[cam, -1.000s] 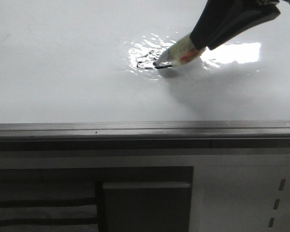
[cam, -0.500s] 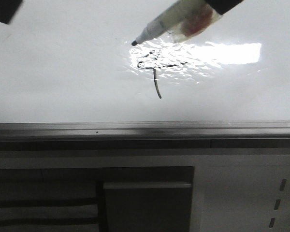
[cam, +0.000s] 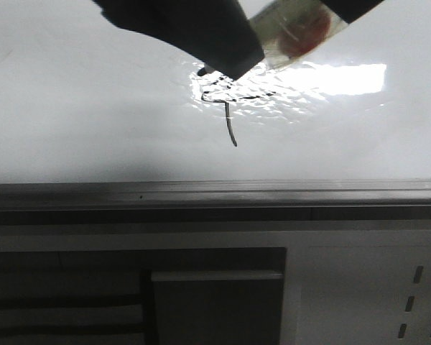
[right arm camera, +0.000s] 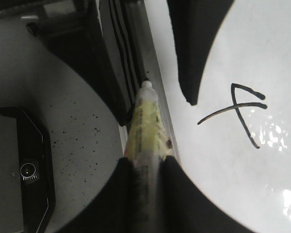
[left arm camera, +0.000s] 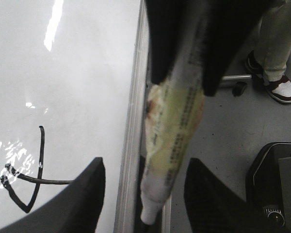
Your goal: Write number 4 on whiteboard
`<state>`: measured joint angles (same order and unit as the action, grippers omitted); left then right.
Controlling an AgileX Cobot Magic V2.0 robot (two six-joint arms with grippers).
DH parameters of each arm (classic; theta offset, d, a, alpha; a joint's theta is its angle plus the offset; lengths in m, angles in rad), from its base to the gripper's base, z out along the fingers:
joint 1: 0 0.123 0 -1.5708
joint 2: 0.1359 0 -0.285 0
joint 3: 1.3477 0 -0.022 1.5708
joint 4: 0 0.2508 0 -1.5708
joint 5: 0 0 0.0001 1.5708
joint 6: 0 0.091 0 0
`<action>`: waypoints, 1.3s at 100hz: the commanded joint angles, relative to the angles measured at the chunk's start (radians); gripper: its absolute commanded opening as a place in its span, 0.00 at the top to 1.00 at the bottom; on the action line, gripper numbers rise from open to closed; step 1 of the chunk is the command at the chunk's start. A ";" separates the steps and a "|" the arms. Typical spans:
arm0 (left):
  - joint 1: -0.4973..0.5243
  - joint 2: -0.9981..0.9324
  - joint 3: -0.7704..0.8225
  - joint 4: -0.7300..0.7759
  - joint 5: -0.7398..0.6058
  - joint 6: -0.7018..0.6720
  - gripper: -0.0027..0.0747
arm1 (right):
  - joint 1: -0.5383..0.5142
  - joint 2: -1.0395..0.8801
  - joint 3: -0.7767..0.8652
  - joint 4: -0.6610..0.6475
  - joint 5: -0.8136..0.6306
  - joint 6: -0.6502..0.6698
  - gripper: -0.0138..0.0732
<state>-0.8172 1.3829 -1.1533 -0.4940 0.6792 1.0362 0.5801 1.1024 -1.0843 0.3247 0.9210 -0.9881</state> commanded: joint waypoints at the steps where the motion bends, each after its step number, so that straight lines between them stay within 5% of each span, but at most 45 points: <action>1: -0.010 -0.008 -0.049 -0.031 -0.024 0.001 0.52 | 0.002 -0.023 -0.032 0.019 -0.043 -0.014 0.90; 13: -0.010 -0.006 -0.049 -0.031 -0.015 0.001 0.53 | 0.002 -0.023 -0.032 0.019 -0.043 -0.014 0.90; 37: -0.011 -0.007 -0.049 -0.031 -0.010 0.001 0.81 | 0.002 -0.014 -0.030 0.027 -0.043 -0.014 0.90; 57: -0.011 -0.007 -0.049 -0.031 -0.009 0.001 0.94 | 0.002 0.002 -0.030 0.027 -0.033 -0.014 0.89; 82: -0.011 -0.007 -0.049 -0.030 -0.006 0.001 0.99 | 0.002 0.002 -0.035 0.014 -0.032 -0.010 0.52; 102: -0.010 -0.020 -0.049 0.029 0.006 -0.020 0.99 | -0.032 -0.069 -0.093 -0.147 0.000 0.158 0.49; 120: 0.048 -0.091 -0.049 0.238 0.023 -0.324 0.99 | -0.103 -0.198 -0.101 -0.405 0.040 0.469 0.49; 130: 0.122 -0.137 -0.038 0.364 0.099 -0.546 0.99 | -0.133 -0.261 -0.094 -0.443 0.086 0.500 0.49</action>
<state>-0.7480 1.3140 -1.1678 -0.2209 0.7651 0.6890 0.4732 0.9006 -1.1530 -0.0603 1.0162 -0.5493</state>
